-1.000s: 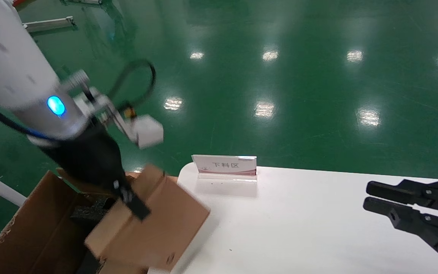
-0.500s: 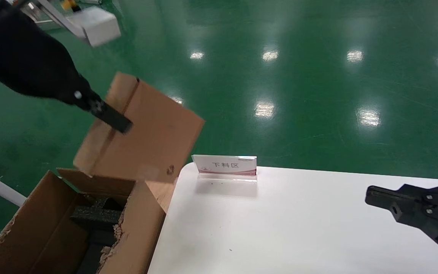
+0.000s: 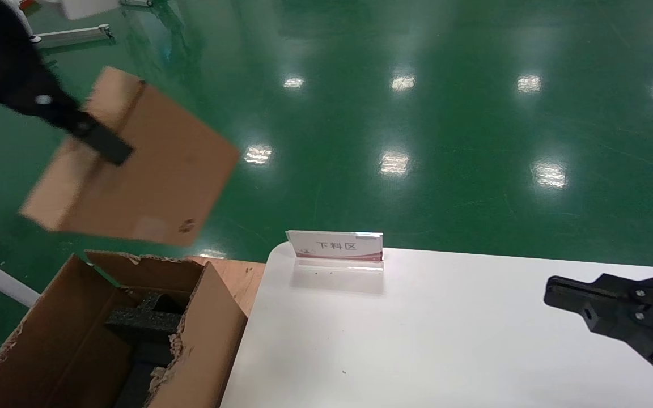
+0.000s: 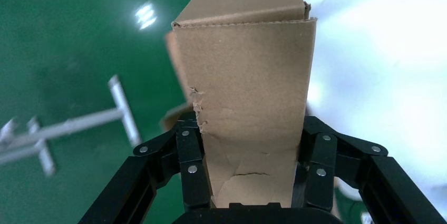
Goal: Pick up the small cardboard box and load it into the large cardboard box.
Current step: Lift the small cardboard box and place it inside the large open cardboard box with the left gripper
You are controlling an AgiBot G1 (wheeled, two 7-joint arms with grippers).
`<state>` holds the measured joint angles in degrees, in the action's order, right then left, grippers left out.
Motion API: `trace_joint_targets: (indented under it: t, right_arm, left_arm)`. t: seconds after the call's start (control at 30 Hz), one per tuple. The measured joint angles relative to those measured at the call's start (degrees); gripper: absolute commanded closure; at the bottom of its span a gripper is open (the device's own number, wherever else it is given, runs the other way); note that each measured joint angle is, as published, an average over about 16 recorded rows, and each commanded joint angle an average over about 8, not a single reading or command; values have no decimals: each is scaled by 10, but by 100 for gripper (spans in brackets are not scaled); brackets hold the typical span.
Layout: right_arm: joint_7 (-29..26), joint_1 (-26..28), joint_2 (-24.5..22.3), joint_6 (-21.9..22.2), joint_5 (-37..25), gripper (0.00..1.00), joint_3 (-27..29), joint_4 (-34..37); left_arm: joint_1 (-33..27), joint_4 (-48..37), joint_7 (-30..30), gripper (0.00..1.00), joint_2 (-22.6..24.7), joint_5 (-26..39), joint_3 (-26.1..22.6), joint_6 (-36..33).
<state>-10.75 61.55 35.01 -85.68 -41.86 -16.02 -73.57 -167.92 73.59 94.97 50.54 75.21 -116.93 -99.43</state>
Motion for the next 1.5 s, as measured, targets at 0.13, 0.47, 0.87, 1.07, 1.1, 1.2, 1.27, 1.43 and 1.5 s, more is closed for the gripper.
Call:
trace_joint_targets:
  t: [0.13,0.47,0.87,1.07,1.1,1.2,1.27,1.43,1.5]
  right_arm:
    - [0,0,0,0,0,0,0,0]
    - [0,0,0,0,0,0,0,0]
    - [0,0,0,0,0,0,0,0]
    - [0,0,0,0,0,0,0,0]
    - [0,0,0,0,0,0,0,0]
    - [0,0,0,0,0,0,0,0]
    - [0,0,0,0,0,0,0,0]
    - [0,0,0,0,0,0,0,0]
    - [0,0,0,0,0,0,0,0]
  left_arm:
    - [-45,1,6,100,32,-40,-93,-1]
    - [-75,8,29,100,58,-111,-263,-2]
    - [-28,-13,43,100,5,-125,-356,-3]
    - [9,-50,20,100,-21,-127,-379,-3]
    - [16,-58,14,100,-24,-128,-382,-3]
    - [39,-85,-8,100,-34,-133,-391,-3]
    - [55,-105,-26,100,-40,-138,-395,-3]
    - [97,-159,-77,100,-51,-151,-403,-1]
    - [113,-181,-98,100,-55,-157,-404,1]
